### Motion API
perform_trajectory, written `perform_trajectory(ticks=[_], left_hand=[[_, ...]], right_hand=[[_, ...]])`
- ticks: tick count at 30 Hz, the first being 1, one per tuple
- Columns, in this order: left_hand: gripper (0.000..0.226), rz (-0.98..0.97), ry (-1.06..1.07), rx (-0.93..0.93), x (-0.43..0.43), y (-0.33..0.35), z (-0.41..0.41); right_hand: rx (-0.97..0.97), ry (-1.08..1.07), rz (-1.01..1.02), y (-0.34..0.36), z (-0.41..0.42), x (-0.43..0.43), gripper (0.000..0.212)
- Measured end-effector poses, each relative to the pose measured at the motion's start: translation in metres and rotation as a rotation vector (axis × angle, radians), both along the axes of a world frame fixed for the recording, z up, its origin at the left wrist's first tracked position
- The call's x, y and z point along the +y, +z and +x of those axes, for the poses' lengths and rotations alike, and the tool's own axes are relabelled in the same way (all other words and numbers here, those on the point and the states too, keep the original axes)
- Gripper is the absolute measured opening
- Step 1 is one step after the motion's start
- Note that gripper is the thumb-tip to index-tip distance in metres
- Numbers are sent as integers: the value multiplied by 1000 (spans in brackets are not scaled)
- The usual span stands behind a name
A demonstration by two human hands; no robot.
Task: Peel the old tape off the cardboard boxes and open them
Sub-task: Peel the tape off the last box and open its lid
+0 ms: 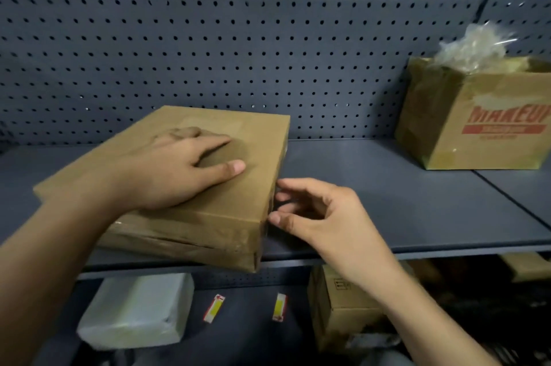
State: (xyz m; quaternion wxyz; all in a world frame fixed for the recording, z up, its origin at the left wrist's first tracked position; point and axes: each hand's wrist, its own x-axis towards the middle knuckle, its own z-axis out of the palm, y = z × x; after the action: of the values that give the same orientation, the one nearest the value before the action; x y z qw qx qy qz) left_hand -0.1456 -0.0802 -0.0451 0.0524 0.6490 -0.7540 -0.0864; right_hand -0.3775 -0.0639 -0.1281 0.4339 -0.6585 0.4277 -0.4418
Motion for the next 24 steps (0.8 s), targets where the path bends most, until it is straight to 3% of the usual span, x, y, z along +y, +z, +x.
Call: perform_trajectory(ticks=[5,11,14,17,20,24], left_hand=[[111,-15,-26,-41,8,-1,-10],[100,17,-58,53,8,-3,-2],[87,36,-144,92,4,-3,1],[76,62,-212,137,1,0,3],[74,54,-260,133,-1,1,5],[74,41,-303,147,-1,1,11]], right_hand=[[-76,-57,-61,-13,11,9,32],[-75,-84,-130,-18,14,14,32],[40,-148,-290,-18,8,13,28],[161,-217,-423,-13,-2,9,43],[311,-200,-557,-7,-12,-2,60],[431,-121,-620,-5,-11,-15,59]])
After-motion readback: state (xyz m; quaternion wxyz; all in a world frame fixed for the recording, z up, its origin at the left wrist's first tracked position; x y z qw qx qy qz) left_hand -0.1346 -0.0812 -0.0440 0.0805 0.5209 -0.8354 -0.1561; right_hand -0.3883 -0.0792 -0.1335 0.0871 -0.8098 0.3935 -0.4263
